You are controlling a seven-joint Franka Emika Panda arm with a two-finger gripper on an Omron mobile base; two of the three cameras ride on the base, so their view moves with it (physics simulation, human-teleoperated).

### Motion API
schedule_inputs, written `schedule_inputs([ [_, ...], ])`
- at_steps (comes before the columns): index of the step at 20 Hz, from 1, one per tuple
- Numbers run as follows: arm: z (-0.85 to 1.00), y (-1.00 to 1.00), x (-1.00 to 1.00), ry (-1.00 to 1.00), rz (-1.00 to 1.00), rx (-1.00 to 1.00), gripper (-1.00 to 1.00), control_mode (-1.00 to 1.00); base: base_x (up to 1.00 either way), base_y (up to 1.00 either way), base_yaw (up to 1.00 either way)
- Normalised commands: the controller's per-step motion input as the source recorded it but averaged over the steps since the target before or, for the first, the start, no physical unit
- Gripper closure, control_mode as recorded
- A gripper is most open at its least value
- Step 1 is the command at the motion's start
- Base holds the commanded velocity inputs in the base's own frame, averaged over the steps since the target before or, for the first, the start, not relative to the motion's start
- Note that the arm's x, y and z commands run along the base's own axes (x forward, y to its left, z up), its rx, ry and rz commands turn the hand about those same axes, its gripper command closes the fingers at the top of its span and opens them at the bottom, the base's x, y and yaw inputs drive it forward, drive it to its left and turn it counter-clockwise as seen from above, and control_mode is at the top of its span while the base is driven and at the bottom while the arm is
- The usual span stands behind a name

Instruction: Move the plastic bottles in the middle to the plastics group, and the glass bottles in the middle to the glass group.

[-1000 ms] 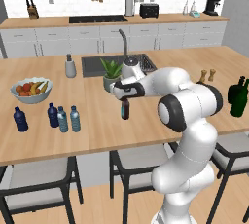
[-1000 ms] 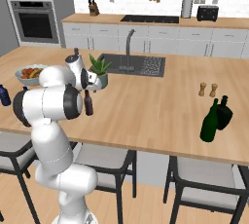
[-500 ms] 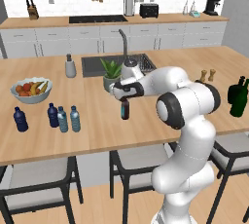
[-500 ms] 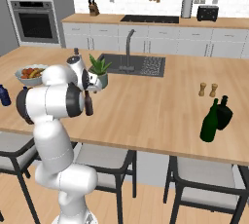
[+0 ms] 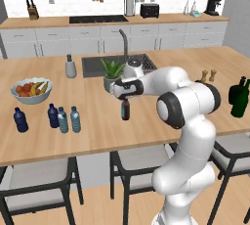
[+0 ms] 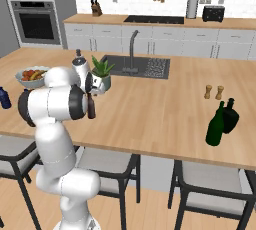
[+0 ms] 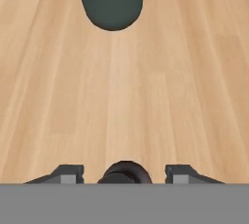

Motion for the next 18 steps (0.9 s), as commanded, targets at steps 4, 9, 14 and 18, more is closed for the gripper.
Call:
schedule_inputs([
  [4, -0.22, 0.0, 0.0, 0.01, 0.0, 0.04, 1.0, -1.0, 0.0, 0.0, 0.0],
  [9, -0.05, -0.01, -0.15, 0.01, 0.0, 0.0, 1.0, -1.0, 0.0, 0.0, 0.0],
  [14, 0.2, -0.3, -0.45, -0.01, -0.01, -0.01, 1.0, -1.0, 0.0, 0.0, 0.0],
  [18, 0.4, -0.71, -0.59, -0.13, -0.02, -0.08, 1.0, -1.0, 0.0, 0.0, 0.0],
])
